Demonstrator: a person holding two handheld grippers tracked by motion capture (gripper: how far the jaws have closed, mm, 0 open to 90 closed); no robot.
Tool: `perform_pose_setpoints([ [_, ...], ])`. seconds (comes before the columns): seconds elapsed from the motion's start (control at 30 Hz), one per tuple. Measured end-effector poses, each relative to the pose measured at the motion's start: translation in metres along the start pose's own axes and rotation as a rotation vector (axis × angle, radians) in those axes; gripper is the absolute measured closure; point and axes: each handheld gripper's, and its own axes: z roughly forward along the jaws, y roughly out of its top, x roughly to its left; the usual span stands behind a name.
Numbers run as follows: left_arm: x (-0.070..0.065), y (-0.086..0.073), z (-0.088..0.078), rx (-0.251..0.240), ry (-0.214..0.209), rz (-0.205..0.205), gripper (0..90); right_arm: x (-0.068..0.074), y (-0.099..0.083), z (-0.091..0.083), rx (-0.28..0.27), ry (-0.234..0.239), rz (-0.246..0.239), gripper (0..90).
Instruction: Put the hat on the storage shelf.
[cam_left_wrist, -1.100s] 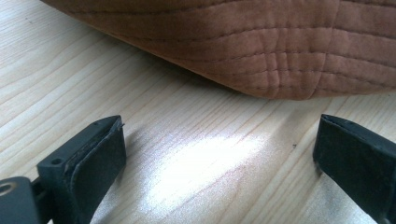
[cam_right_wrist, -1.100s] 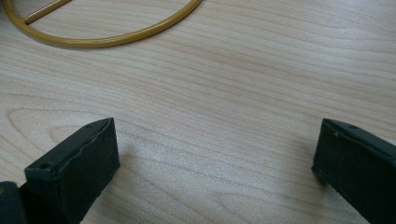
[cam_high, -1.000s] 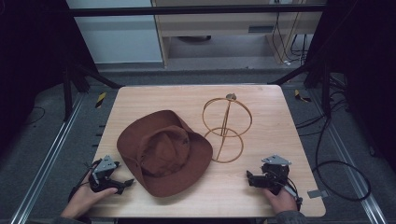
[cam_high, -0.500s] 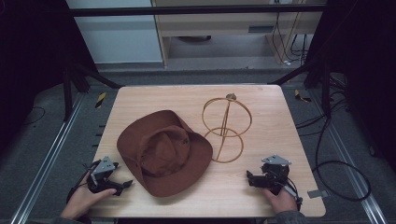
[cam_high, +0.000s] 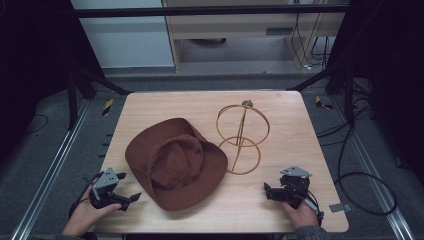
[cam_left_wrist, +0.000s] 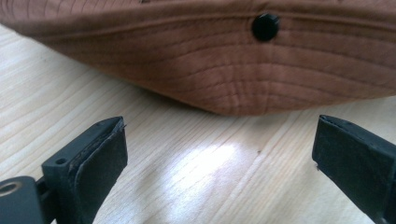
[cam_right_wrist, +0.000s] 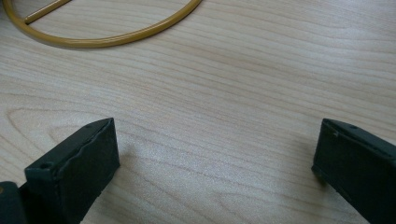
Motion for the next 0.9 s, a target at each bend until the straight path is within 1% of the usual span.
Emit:
perform_pose_setpoints([
  [0.07,-0.001,0.002,-0.001,-0.017,-0.013,0.008,2.9,0.0,0.0,0.0,0.0,0.0,0.0,0.4],
  [0.1,-0.001,0.002,-0.001,-0.017,-0.013,0.008,2.9,0.0,0.0,0.0,0.0,0.0,0.0,0.4],
  [0.13,-0.003,0.004,-0.003,-0.033,-0.023,0.008,2.9,0.0,0.0,0.0,0.0,0.0,0.0,0.4],
  [0.17,-0.003,0.004,-0.003,-0.033,-0.023,0.008,2.9,0.0,0.0,0.0,0.0,0.0,0.0,0.4],
  [0.2,-0.004,0.008,-0.007,-0.069,-0.041,-0.008,2.9,0.0,0.0,0.0,0.0,0.0,0.0,0.4],
  [0.27,-0.006,0.012,-0.011,-0.097,-0.055,-0.019,3.1,0.0,0.0,0.0,0.0,0.0,0.0,0.4],
  [0.33,-0.009,0.018,-0.015,-0.109,-0.07,-0.025,3.3,0.0,0.0,0.0,0.0,0.0,0.0,0.4],
  [0.37,-0.01,0.021,-0.016,-0.111,-0.075,-0.019,3.3,0.0,0.0,0.0,0.0,0.0,0.0,0.4],
  [0.4,-0.01,0.021,-0.016,-0.111,-0.075,-0.019,3.3,0.0,0.0,0.0,0.0,0.0,0.0,0.4],
  [0.43,-0.013,0.032,-0.019,-0.113,-0.071,-0.005,3.7,0.0,0.0,0.0,0.0,0.0,0.001,0.4],
  [0.5,-0.013,0.041,-0.018,-0.106,-0.067,0.001,3.7,0.0,0.0,0.0,0.0,0.0,0.0,0.4],
  [0.57,-0.012,0.052,-0.015,-0.087,-0.063,0.014,3.8,0.0,0.0,0.0,0.0,0.0,0.0,0.4],
  [0.6,-0.011,0.061,-0.013,-0.068,-0.054,0.02,3.8,0.0,0.0,0.0,0.0,0.0,0.0,0.4],
  [0.7,-0.009,0.082,-0.007,-0.038,-0.045,0.025,4.1,0.0,0.0,0.0,0.0,0.0,0.0,0.4],
  [0.73,-0.009,0.082,-0.007,-0.038,-0.045,0.025,4.3,0.0,0.0,0.0,0.0,0.0,0.0,0.4],
  [0.77,-0.008,0.094,-0.003,-0.018,-0.036,0.028,4.3,0.0,0.0,0.0,0.0,0.0,0.0,0.4],
  [0.8,-0.007,0.106,0.001,-0.001,-0.027,0.041,4.3,0.0,0.0,0.0,0.0,0.0,0.0,0.4],
  [0.83,-0.007,0.113,0.004,0.013,-0.023,0.052,4.3,0.0,0.0,0.0,0.0,0.0,0.0,0.4],
  [0.9,-0.006,0.126,0.011,0.032,-0.023,0.054,4.2,0.0,0.0,0.0,0.0,0.0,0.0,0.4],
])
